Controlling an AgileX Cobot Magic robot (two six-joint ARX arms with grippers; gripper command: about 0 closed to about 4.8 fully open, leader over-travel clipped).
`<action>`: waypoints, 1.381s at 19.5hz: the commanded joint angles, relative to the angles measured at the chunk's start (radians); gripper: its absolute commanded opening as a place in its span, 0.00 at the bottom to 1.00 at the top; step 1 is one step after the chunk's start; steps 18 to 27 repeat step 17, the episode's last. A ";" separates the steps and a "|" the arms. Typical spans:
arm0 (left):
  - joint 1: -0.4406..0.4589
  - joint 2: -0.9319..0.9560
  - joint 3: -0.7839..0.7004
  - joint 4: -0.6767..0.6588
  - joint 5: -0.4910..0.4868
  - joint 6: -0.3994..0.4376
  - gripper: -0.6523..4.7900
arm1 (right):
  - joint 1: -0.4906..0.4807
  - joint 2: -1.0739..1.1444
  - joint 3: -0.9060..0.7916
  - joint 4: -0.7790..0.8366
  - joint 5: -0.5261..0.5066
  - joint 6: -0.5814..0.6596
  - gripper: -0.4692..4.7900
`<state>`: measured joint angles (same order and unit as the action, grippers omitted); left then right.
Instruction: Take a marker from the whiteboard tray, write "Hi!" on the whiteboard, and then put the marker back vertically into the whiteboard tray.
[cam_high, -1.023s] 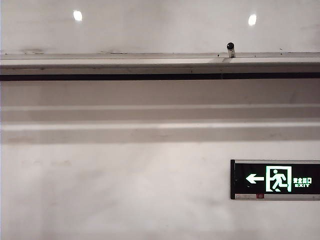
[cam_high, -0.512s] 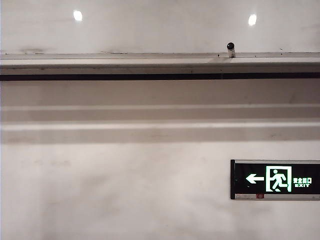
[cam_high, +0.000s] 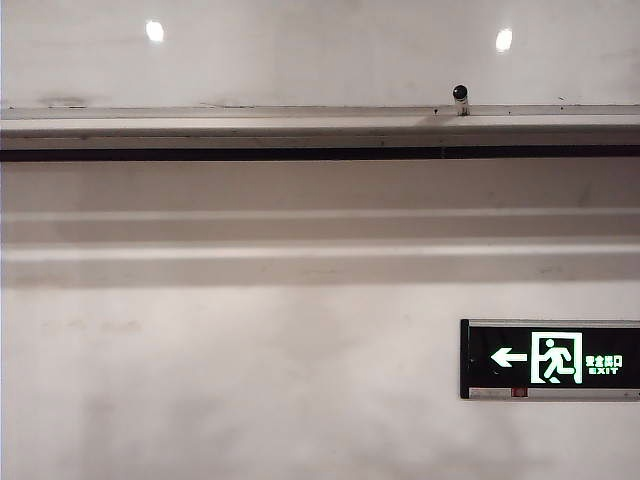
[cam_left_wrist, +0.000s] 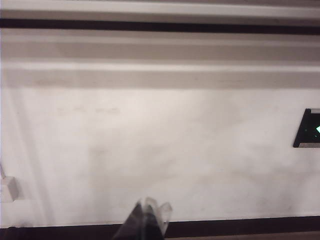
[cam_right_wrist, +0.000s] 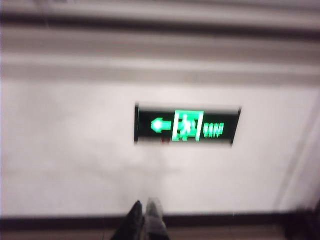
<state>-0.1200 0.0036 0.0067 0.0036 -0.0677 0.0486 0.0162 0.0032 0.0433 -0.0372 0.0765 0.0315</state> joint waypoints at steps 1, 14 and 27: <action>0.001 -0.001 0.001 0.012 0.002 0.000 0.12 | 0.000 -0.002 -0.035 0.043 0.000 0.003 0.12; 0.001 -0.001 0.001 0.012 0.002 0.000 0.12 | -0.002 -0.002 -0.035 0.071 -0.001 0.002 0.12; 0.001 -0.001 0.001 0.012 0.002 0.000 0.12 | -0.002 -0.002 -0.035 0.071 -0.001 0.002 0.12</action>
